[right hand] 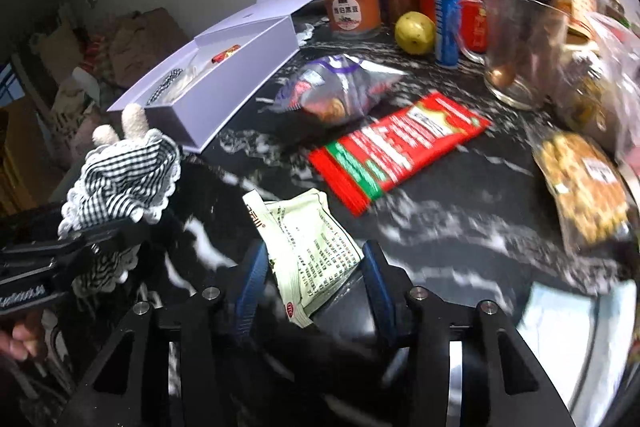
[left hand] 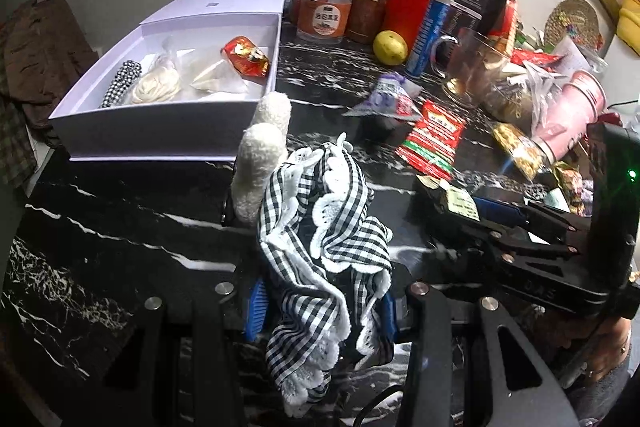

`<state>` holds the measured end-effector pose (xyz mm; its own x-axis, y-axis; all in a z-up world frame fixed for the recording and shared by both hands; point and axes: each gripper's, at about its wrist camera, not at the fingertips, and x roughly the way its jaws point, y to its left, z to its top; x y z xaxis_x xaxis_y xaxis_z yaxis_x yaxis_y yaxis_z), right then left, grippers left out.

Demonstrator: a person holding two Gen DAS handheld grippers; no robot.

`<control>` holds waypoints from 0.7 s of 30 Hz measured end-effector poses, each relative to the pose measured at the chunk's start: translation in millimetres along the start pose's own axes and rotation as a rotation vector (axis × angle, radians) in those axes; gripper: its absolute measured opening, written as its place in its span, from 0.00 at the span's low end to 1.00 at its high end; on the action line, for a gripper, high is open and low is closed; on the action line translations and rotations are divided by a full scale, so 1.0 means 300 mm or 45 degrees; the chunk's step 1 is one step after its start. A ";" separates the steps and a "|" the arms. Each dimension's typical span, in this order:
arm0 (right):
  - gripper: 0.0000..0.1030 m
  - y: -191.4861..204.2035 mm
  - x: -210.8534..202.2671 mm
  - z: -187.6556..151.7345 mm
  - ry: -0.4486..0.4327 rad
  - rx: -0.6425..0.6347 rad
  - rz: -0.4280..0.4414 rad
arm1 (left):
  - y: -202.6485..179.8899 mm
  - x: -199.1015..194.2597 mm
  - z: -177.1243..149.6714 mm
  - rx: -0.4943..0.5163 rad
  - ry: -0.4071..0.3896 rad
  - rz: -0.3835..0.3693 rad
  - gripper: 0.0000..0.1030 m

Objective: Organize soft objects
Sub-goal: 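Grasp the gingham lace cloth with left tool while right tool approaches green-white packet, then grasp the green-white snack packet with the right tool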

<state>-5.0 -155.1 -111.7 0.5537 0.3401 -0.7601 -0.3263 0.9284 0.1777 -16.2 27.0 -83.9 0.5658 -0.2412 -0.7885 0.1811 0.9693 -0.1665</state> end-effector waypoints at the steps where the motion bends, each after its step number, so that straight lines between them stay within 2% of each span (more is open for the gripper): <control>1: 0.47 -0.002 -0.012 -0.013 0.004 0.004 -0.005 | -0.008 -0.001 -0.006 0.006 0.004 -0.005 0.43; 7: 0.47 -0.021 -0.088 -0.106 0.007 0.031 -0.022 | -0.063 0.008 -0.049 0.062 0.057 -0.053 0.43; 17: 0.50 -0.013 -0.155 -0.177 0.021 0.048 -0.021 | -0.128 0.014 -0.081 0.127 0.100 -0.113 0.43; 20: 0.57 -0.011 -0.151 -0.181 0.014 0.039 -0.014 | -0.130 0.013 -0.082 0.134 0.104 -0.113 0.43; 21: 0.63 -0.013 -0.148 -0.179 0.009 0.042 -0.015 | -0.129 0.010 -0.082 0.138 0.101 -0.110 0.43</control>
<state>-69.5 -182.0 -112.2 0.5519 0.3280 -0.7667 -0.2945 0.9368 0.1888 -41.3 -10.2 -94.4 0.4798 -0.3145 -0.8191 0.3143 0.9332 -0.1742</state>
